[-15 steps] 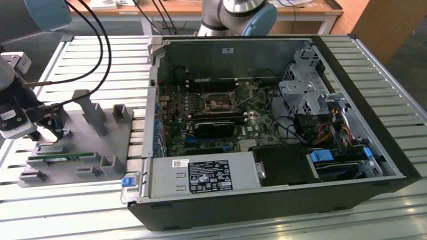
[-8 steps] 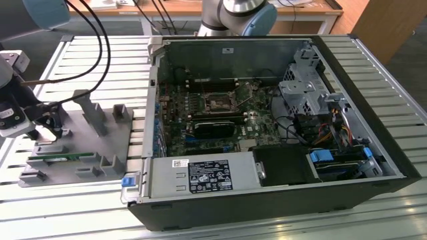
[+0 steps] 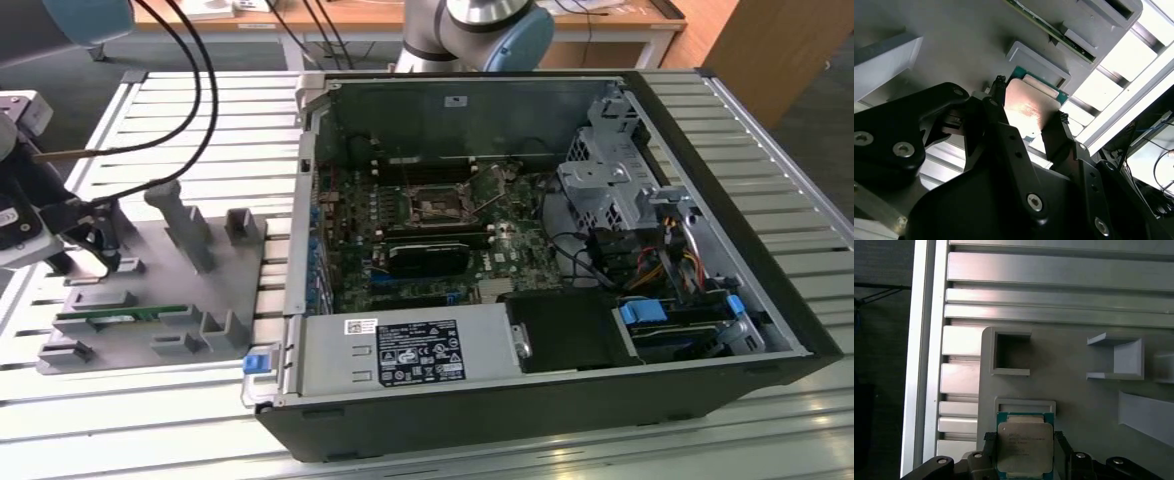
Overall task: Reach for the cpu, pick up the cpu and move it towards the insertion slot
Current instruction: 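Pick up the cpu and move it towards the insertion slot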
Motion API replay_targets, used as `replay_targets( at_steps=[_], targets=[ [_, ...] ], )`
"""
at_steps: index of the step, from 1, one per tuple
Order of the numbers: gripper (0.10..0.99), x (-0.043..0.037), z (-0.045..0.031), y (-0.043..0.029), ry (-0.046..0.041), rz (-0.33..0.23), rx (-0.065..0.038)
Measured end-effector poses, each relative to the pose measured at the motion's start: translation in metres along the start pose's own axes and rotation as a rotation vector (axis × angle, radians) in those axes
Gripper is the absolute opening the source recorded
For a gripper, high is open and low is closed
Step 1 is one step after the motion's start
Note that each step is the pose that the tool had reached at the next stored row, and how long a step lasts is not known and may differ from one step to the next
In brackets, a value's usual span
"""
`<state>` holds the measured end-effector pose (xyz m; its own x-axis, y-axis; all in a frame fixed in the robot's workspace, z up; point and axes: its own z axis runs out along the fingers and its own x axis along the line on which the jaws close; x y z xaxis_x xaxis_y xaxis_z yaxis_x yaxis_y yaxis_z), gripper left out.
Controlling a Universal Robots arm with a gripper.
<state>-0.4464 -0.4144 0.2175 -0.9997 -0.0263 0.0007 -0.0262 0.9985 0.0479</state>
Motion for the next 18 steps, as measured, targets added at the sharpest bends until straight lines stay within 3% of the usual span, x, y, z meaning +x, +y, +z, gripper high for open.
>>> replay_targets(
  at_steps=[18],
  targets=[
    [0.537,0.0000,-0.0118,0.0006,0.0000,0.000,0.002]
  ],
)
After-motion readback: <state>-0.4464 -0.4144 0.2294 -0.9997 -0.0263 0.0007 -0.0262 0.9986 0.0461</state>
